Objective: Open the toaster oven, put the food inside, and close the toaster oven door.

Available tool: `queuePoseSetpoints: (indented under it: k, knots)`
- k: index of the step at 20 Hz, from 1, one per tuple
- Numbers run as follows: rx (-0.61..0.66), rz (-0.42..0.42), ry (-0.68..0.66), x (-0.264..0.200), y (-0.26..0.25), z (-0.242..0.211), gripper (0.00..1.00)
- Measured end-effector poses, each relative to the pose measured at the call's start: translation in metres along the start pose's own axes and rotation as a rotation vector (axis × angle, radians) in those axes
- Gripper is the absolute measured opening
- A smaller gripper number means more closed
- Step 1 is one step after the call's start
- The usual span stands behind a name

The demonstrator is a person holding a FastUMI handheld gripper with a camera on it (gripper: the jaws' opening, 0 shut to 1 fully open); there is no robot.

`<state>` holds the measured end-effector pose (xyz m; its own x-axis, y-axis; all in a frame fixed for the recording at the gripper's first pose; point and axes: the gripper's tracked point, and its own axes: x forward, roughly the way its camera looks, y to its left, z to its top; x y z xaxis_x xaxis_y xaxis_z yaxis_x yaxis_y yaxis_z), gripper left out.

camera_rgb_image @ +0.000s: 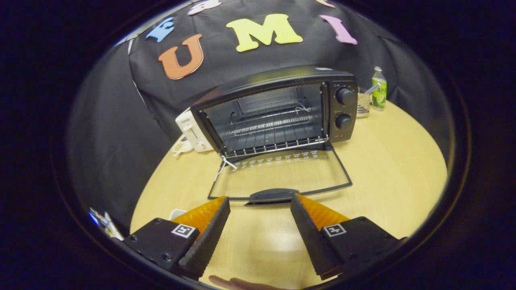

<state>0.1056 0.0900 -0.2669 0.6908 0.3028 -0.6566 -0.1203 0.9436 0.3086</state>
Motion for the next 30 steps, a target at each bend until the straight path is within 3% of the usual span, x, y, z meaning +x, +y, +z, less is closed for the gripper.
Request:
queuePoseSetpoints:
  k: [9, 13, 16, 20, 21, 26, 30]
  knots:
    - [0.178, 0.37, 0.396, -0.035, 0.077, -0.064, 1.0]
    - [0.122, 0.376, 0.504, -0.028, 0.087, -0.089, 0.95]
    - [0.139, 0.446, 0.583, -0.027, 0.112, -0.098, 0.9]
    - [0.137, 0.412, 0.643, -0.015, 0.106, -0.112, 0.73]
    - [0.136, 0.4, 0.646, -0.013, 0.104, -0.113, 0.64]
    - [0.187, 0.4, 0.542, 0.0, 0.104, -0.095, 0.51]
    - [0.224, 0.436, 0.618, -0.01, 0.103, -0.103, 0.46]
